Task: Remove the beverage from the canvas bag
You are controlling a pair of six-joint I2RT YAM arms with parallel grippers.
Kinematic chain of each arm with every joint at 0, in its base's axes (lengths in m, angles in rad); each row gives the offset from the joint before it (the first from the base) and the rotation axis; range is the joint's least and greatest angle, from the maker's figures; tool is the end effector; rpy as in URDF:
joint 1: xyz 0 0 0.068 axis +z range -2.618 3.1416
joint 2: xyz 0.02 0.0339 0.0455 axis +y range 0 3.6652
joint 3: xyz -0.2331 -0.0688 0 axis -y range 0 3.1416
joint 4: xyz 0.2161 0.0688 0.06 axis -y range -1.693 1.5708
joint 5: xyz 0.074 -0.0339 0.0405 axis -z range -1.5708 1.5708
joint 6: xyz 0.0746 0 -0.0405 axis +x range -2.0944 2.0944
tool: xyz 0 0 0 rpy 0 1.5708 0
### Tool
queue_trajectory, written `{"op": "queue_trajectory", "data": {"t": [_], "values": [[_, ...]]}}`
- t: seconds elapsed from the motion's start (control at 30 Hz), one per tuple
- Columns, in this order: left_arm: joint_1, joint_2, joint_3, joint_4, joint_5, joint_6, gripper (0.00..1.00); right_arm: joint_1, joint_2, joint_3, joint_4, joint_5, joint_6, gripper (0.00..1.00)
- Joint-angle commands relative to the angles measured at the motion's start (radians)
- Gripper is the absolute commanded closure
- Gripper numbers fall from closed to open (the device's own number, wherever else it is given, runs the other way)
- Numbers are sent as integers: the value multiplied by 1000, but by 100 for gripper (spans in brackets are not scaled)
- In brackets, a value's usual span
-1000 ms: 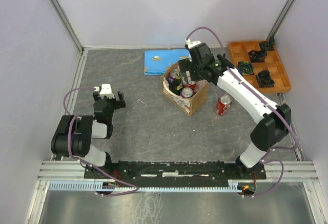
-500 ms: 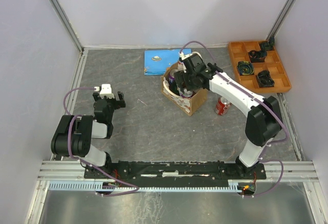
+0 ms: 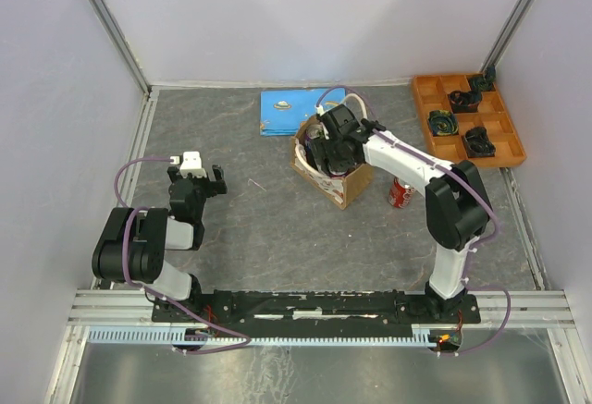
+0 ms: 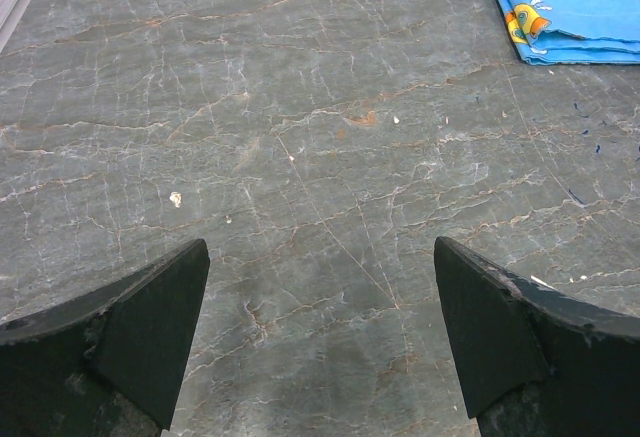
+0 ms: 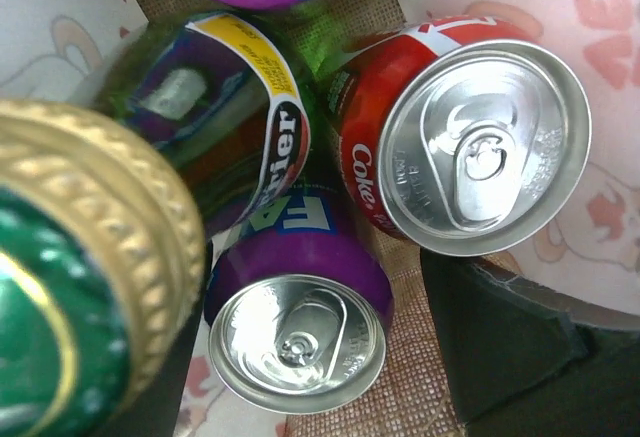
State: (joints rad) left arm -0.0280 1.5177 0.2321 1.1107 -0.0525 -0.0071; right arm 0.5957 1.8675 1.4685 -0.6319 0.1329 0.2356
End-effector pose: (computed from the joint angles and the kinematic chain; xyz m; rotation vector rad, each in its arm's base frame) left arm 0.2722 -0.0037 0.1299 -0.0202 1.7454 0.0201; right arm 0.3256 0.2088 0.1808 -0.4173 2.5592 0.1318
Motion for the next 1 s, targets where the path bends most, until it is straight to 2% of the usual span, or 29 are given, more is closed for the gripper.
{"op": "queue_trajectory", "data": {"t": [0.0,0.07,0.13,0.17,0.23,0.27,0.97], "values": [[3,1,4,65,-22,3,1,4,42,32,-10,27,-4,14],[3,2,4,65,-22,2,1,4,57,43,-21,24,-4,26],[4,1,4,67,-21,2,1,5,66,47,-31,24,-4,50],[4,1,4,66,-22,1,1,5,68,51,-39,27,-4,65],[4,2,4,66,-22,1,1,7,70,61,-58,37,-5,89],[4,1,4,66,-22,1,1,8,70,64,-68,44,-7,98],[4,0,4,62,-23,3,1,29,-117,242,-109,109,-64,100]]}}
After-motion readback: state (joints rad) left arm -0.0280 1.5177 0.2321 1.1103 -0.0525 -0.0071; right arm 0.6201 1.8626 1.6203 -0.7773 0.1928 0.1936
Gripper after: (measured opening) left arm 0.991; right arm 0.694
